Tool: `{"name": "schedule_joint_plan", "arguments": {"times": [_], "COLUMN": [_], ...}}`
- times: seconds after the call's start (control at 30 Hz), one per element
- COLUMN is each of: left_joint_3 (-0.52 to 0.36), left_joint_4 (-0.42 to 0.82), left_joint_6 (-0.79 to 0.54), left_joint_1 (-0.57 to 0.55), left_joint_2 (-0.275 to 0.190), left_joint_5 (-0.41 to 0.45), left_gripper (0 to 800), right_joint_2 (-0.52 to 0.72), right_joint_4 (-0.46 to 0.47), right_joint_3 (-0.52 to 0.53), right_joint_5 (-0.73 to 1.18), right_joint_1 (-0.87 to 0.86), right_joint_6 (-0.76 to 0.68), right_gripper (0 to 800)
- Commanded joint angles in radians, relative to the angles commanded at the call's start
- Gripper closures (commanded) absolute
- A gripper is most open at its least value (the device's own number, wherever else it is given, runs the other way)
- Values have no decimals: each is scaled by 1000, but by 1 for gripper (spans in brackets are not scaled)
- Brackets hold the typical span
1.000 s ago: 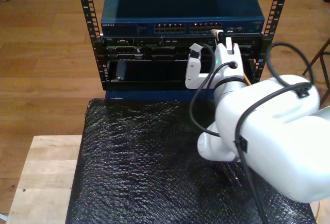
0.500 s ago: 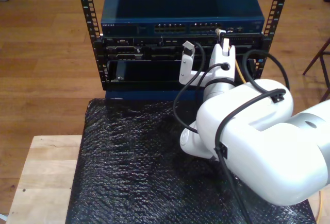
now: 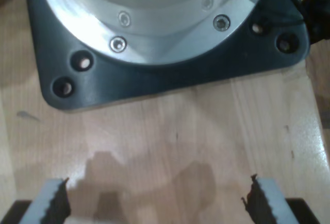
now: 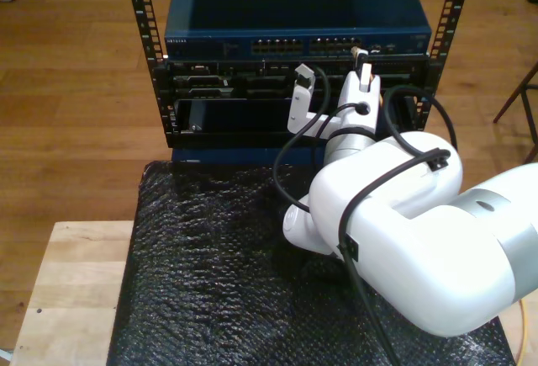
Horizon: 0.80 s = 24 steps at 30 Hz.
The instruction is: Grab the cable and plug it in
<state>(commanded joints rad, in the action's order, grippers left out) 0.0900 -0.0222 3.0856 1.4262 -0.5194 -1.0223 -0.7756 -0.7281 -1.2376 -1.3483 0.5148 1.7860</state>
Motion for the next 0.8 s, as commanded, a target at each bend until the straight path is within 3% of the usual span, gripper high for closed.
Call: {"name": "schedule_joint_plan", "arguments": {"times": [0.8], "left_joint_3": [0], "left_joint_4": [0], "left_joint_6": [0], "left_joint_1": [0], "left_joint_2": [0], "left_joint_5": [0], "left_gripper": [0], "right_joint_2": [-43], "right_joint_4": [-63], "right_joint_3": [-95], "right_joint_5": [-12], "right_joint_1": [6], "right_joint_6": [43], "right_gripper": [800]}}
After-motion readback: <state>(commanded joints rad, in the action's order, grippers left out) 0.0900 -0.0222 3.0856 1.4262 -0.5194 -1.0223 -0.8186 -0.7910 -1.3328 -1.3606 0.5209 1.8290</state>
